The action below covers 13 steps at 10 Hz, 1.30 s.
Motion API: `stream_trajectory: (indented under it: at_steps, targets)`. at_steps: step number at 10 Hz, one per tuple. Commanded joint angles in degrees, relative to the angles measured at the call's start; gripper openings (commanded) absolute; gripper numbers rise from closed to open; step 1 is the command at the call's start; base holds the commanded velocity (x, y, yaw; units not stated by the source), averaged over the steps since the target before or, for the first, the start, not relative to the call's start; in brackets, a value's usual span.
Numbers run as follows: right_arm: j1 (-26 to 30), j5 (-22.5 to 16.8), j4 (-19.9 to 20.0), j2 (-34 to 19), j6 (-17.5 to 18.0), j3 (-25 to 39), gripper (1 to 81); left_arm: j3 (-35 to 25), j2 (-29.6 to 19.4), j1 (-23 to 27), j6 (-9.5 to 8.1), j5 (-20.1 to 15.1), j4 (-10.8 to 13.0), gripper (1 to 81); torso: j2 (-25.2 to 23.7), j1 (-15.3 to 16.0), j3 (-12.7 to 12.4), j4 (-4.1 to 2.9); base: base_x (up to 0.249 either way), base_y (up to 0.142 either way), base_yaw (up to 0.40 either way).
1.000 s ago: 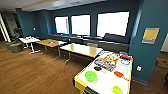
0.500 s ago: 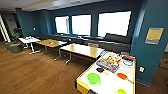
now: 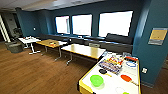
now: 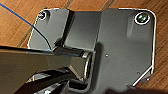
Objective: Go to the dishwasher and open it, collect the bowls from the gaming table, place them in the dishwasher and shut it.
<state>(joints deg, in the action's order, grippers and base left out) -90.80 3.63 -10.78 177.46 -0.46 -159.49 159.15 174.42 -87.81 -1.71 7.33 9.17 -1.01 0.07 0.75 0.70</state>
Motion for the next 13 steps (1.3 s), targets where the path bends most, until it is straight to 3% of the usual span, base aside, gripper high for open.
stream_trajectory:
  at_steps: [1, 13]
  targets:
    - [2.5, -2.67, -0.3, 0.11, -0.24, 0.24, 81.1, 0.11, -0.04, 2.77, 0.04, -2.58, -0.11, 81.1, 0.0, 0.0, 0.0, 0.0, 0.09, 0.078, 0.0]
    - [2.5, -2.67, -0.3, 0.11, -0.24, 0.24, 81.1, 0.11, 0.05, 2.76, 0.04, -2.58, -0.11, 81.1, 0.0, 0.0, 0.0, 0.0, 0.09, 0.077, 0.0]
